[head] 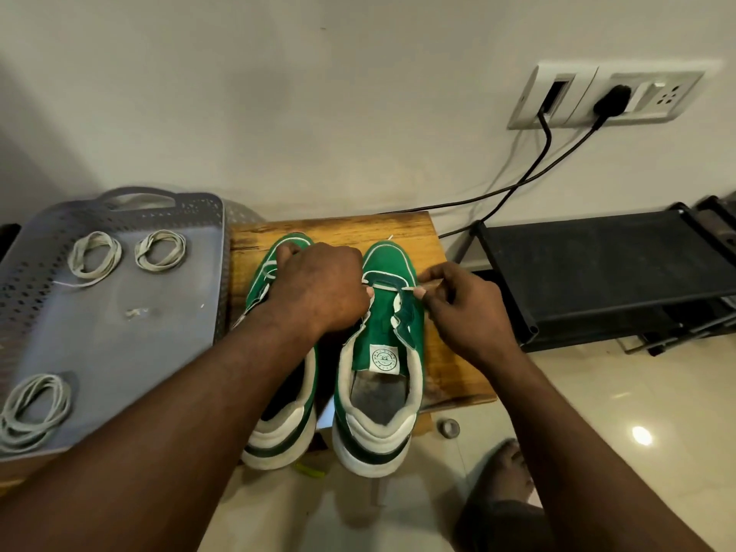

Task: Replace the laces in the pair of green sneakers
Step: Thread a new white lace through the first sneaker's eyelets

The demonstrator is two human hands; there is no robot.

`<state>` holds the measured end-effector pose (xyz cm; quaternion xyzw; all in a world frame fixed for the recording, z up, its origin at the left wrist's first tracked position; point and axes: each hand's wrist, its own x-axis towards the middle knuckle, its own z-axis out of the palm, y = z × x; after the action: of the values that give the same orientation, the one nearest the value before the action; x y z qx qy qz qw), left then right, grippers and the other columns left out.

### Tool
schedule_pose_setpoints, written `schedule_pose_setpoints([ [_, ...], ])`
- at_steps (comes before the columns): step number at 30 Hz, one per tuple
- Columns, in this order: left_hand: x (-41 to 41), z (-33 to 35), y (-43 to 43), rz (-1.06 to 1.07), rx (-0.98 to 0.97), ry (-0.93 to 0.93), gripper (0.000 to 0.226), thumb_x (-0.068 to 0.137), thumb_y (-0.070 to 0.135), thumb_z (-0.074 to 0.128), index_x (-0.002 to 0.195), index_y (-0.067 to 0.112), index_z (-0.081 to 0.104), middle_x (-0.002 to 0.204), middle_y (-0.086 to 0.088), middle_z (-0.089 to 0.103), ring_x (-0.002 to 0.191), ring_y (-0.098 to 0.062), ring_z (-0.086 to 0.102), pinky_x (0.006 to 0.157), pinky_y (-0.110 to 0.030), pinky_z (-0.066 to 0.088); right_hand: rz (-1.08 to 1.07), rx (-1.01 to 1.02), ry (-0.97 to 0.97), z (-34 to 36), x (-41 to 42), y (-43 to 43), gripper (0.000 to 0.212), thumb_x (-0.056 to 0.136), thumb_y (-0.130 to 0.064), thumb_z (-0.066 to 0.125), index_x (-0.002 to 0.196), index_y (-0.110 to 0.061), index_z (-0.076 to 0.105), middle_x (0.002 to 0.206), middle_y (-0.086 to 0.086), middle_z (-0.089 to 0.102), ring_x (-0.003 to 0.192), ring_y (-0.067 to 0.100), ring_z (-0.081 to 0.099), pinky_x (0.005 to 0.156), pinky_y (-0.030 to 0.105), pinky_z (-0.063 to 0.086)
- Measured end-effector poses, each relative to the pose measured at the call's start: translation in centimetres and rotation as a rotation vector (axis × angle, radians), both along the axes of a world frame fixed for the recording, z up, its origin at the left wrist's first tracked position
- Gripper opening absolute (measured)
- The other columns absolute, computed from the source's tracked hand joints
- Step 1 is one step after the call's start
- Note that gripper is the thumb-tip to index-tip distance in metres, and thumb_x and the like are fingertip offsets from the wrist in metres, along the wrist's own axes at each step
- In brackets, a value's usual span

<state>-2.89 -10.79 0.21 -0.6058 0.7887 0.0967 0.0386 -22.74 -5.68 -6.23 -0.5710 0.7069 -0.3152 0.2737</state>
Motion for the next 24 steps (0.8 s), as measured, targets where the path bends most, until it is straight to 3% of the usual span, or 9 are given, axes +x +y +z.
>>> schedule_pose_setpoints([
  [2, -0.1, 0.0, -0.1, 0.019, 0.028, 0.004, 0.034, 0.097, 0.055, 0.059, 0.116, 0.028, 0.068, 0.115, 0.000, 0.071, 0.119, -0.029, 0.060, 0.108, -0.051, 0.032, 0.019, -0.131, -0.480, 1.1, 0.1, 0.0, 0.015, 0.103, -0.012, 0.062, 0.113, -0.021, 0.070, 0.077, 0.000, 0.066, 0.068, 0.012, 0.061, 0.063, 0.031, 0.054],
  [4, -0.1, 0.0, -0.2, 0.043, 0.067, 0.012, 0.039, 0.097, 0.058, 0.059, 0.122, 0.029, 0.067, 0.122, -0.002, 0.069, 0.125, -0.031, 0.056, 0.108, -0.054, 0.032, 0.043, -0.275, -0.867, 2.4, -0.3, -0.1, 0.020, 0.102, -0.006, 0.056, 0.117, -0.011, 0.069, 0.080, 0.004, 0.065, 0.069, 0.014, 0.057, 0.063, 0.027, 0.048],
  [7, -0.2, -0.4, 0.1, 0.064, 0.137, 0.022, 0.043, 0.099, 0.058, 0.053, 0.133, 0.032, 0.060, 0.131, -0.004, 0.065, 0.131, -0.033, 0.049, 0.109, -0.057, 0.030, 0.074, -0.375, -1.113, 3.7, -0.9, 0.0, 0.022, 0.104, -0.008, 0.052, 0.117, -0.010, 0.069, 0.091, 0.007, 0.068, 0.068, 0.015, 0.055, 0.068, 0.029, 0.049],
  [13, -0.9, -0.6, 0.9, 0.018, 0.138, -0.006, 0.039, 0.096, 0.043, 0.048, 0.128, 0.024, 0.060, 0.129, -0.006, 0.057, 0.131, -0.034, 0.041, 0.105, -0.059, 0.029, 0.118, -0.435, -1.148, 5.4, -1.3, 0.7, 0.023, 0.106, -0.014, 0.047, 0.115, -0.012, 0.068, 0.102, 0.011, 0.072, 0.075, 0.017, 0.063, 0.069, 0.030, 0.052],
  [17, -1.1, -0.4, 1.0, 0.008, 0.127, -0.024, 0.033, 0.096, 0.042, 0.046, 0.116, 0.025, 0.067, 0.119, -0.002, 0.058, 0.129, -0.032, 0.041, 0.106, -0.057, 0.031, 0.098, -0.488, -1.154, 6.9, -1.6, 1.0, 0.027, 0.104, -0.021, 0.044, 0.112, -0.009, 0.066, 0.086, 0.007, 0.071, 0.072, 0.019, 0.061, 0.066, 0.030, 0.047],
  [20, -1.1, -0.4, 1.1, 0.027, 0.137, -0.068, 0.023, 0.095, 0.041, 0.043, 0.094, 0.023, 0.058, 0.098, 0.000, 0.051, 0.114, -0.028, 0.043, 0.104, -0.056, 0.030, 0.057, -0.527, -1.162, 7.7, -1.9, 1.3, 0.031, 0.101, -0.027, 0.047, 0.110, -0.005, 0.066, 0.074, 0.006, 0.063, 0.071, 0.021, 0.056, 0.066, 0.032, 0.045],
  [24, -1.7, -0.4, 1.5, 0.039, 0.147, -0.077, 0.019, 0.094, 0.039, 0.044, 0.088, 0.023, 0.053, 0.088, -0.001, 0.048, 0.097, -0.024, 0.039, 0.104, -0.054, 0.030, 0.049, -0.560, -1.093, 8.8, -2.1, 1.9, 0.031, 0.102, -0.025, 0.043, 0.105, -0.005, 0.067, 0.068, 0.005, 0.062, 0.067, 0.021, 0.055, 0.064, 0.031, 0.045],
])
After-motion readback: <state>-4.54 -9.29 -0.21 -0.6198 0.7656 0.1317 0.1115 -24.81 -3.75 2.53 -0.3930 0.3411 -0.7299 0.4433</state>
